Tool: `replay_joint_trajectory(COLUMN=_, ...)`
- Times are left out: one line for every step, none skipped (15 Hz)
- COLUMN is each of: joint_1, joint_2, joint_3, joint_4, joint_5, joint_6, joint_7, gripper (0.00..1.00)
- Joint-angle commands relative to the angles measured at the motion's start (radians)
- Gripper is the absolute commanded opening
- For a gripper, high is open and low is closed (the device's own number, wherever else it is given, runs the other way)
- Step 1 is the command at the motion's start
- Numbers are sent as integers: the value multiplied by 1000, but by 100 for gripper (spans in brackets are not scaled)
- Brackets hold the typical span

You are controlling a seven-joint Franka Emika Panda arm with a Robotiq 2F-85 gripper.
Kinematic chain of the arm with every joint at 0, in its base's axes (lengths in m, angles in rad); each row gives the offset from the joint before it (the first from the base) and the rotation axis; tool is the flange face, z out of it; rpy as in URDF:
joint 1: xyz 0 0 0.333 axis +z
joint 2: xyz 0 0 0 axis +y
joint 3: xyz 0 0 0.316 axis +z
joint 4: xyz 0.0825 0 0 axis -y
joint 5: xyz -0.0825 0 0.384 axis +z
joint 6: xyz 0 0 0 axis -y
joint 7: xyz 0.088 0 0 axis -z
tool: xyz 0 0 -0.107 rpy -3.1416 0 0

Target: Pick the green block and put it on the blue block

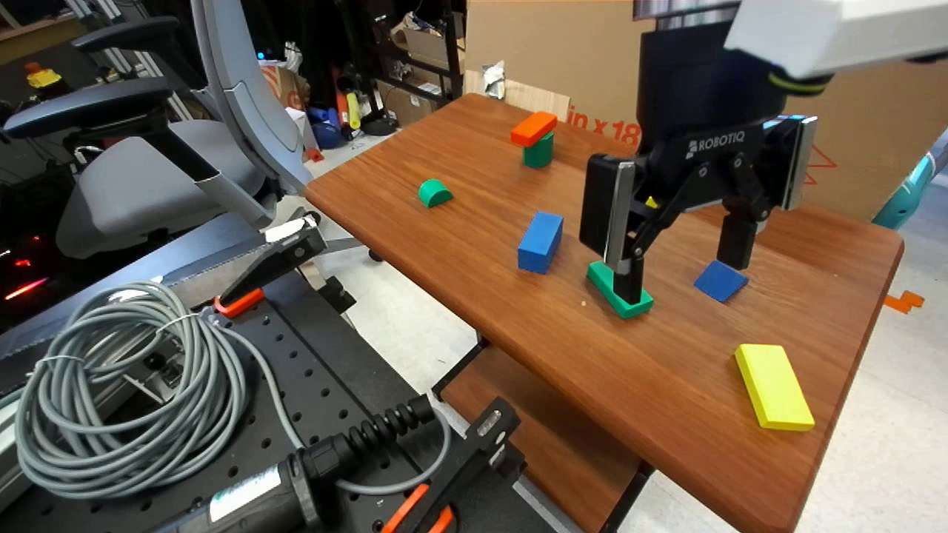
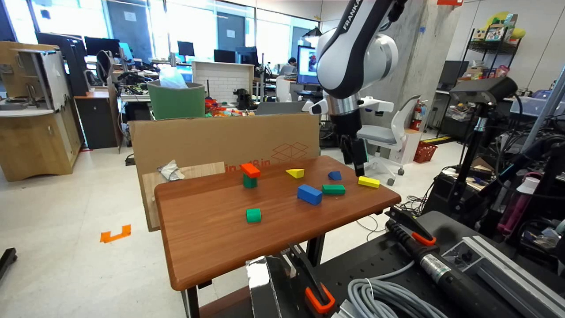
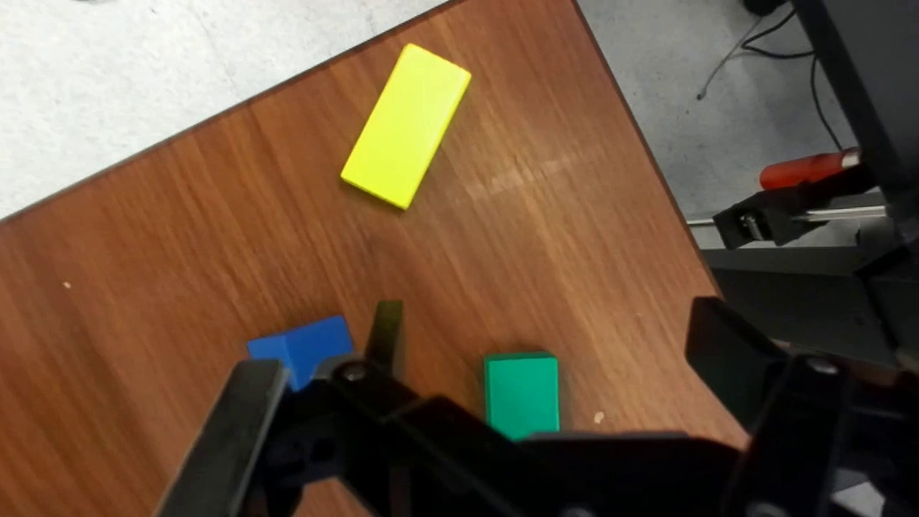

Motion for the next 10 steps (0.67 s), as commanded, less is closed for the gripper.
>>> replay_joint_trajectory(joint_1=11, joint_2=63, joint_3=3, joint_4=48, joint_5=-37, joint_6=2, joint_7=14, gripper=100)
replay_joint_trajectory(joint_1=14, joint_2=71, joint_3=4, joint_4=45, joint_5=-34, joint_6=16, joint_7=26, gripper=100)
replay_joint_trajectory(joint_1=16, joint_2=78, joint_3=5, joint_4=42, joint_5=-30, joint_6=26, joint_7=36, gripper=100)
replay_joint_trajectory(joint_1=16, joint_2=80, joint_3=9, joint_4=36, joint_5=-23, joint_6=27, joint_7=44, gripper=100)
replay_joint_trajectory(joint_1=16, joint_2=82, joint_3=11, joint_4=32, joint_5=-16, joint_6=37, joint_7=62, gripper=100)
replay_joint_trajectory(joint_1=11, joint_2=80, joint_3=20, joint_4=24, joint_5=-5, joint_6=52, joint_7=73, gripper=100)
replay_joint_trajectory(joint_1=6, joint_2=76, joint_3=27, joint_4=18, joint_5=5, joint_6=70, joint_7=86, gripper=100)
replay_joint_trajectory(joint_1=-4, joint_2=72, joint_3=41, joint_4=13, joint_5=31, joint_6=89, joint_7=98, gripper=100)
replay_joint_trajectory(joint_1=-11, joint_2=71, joint_3=51, joint_4=10, joint_5=49, joint_6=103, joint_7=107, gripper=100)
replay_joint_trajectory(joint_1=-20, joint_2=67, joint_3=67, joint_4=8, joint_5=76, joint_6=104, joint_7=111, gripper=100)
